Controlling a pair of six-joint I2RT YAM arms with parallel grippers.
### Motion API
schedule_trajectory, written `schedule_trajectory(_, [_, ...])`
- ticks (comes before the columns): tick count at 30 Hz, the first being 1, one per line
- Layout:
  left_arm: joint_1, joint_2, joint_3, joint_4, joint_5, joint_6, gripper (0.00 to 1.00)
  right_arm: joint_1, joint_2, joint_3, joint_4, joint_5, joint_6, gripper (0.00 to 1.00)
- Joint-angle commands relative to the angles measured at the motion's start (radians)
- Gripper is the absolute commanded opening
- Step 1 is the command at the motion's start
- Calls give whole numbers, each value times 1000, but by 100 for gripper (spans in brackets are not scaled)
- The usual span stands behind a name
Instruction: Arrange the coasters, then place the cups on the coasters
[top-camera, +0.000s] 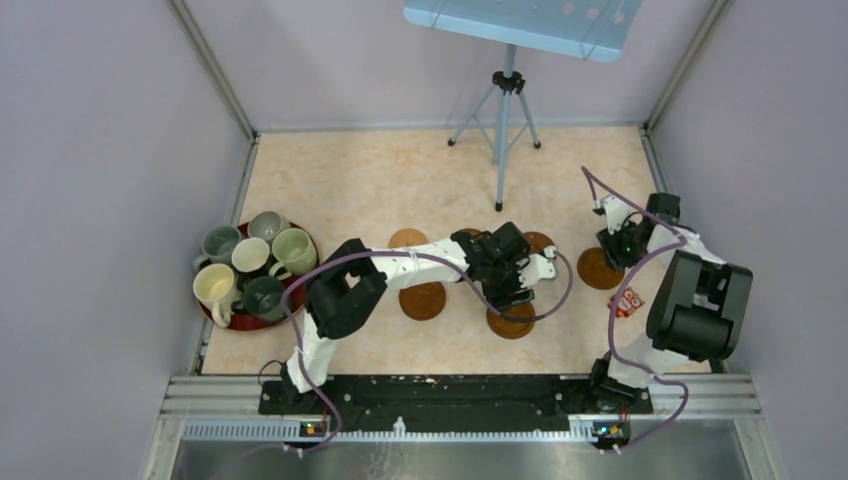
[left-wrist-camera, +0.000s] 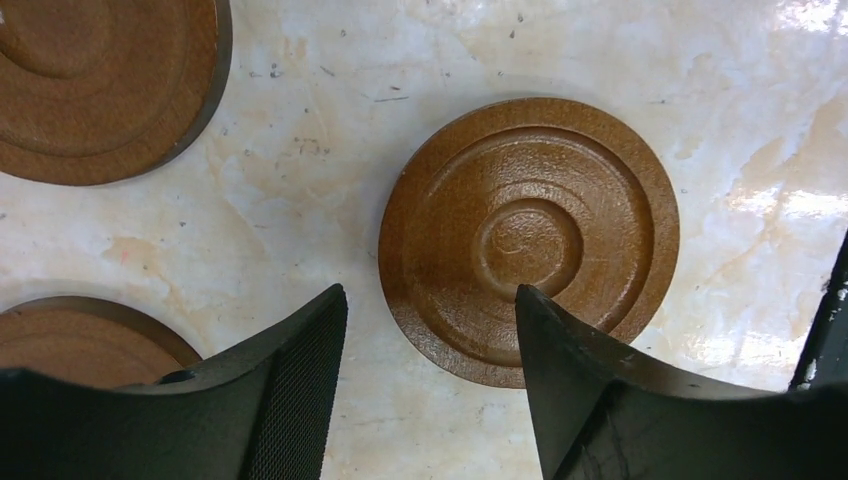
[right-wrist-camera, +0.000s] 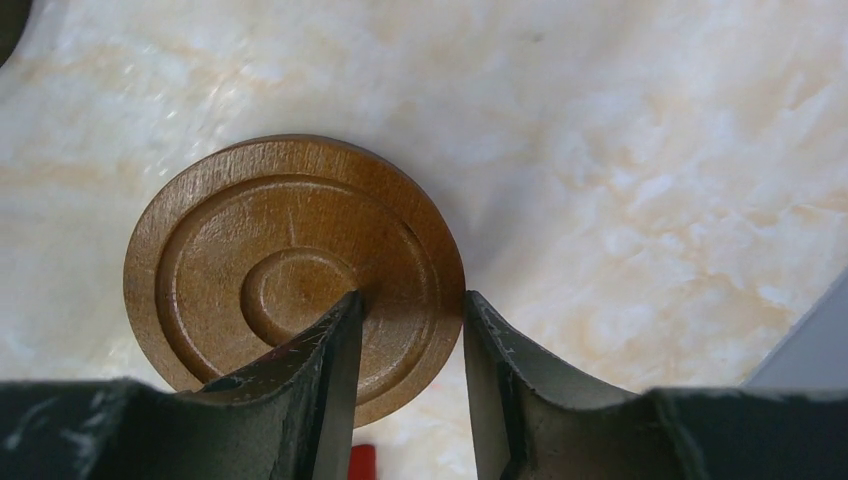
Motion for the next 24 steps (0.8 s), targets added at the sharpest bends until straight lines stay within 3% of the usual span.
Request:
schedule_trajectory(1, [-3,-9,-22,23,-34,14,67,9,-41,-99,-214,-18,-128,39])
schedule_trajectory(9, [1,-74,-149,2,-56,67,56,137,-154,-225,-200,28,-201,38])
schedule_trajectory(24, [91,-215,-259,10,-11,90,52,320,-240,-285,-206,14,-148,37])
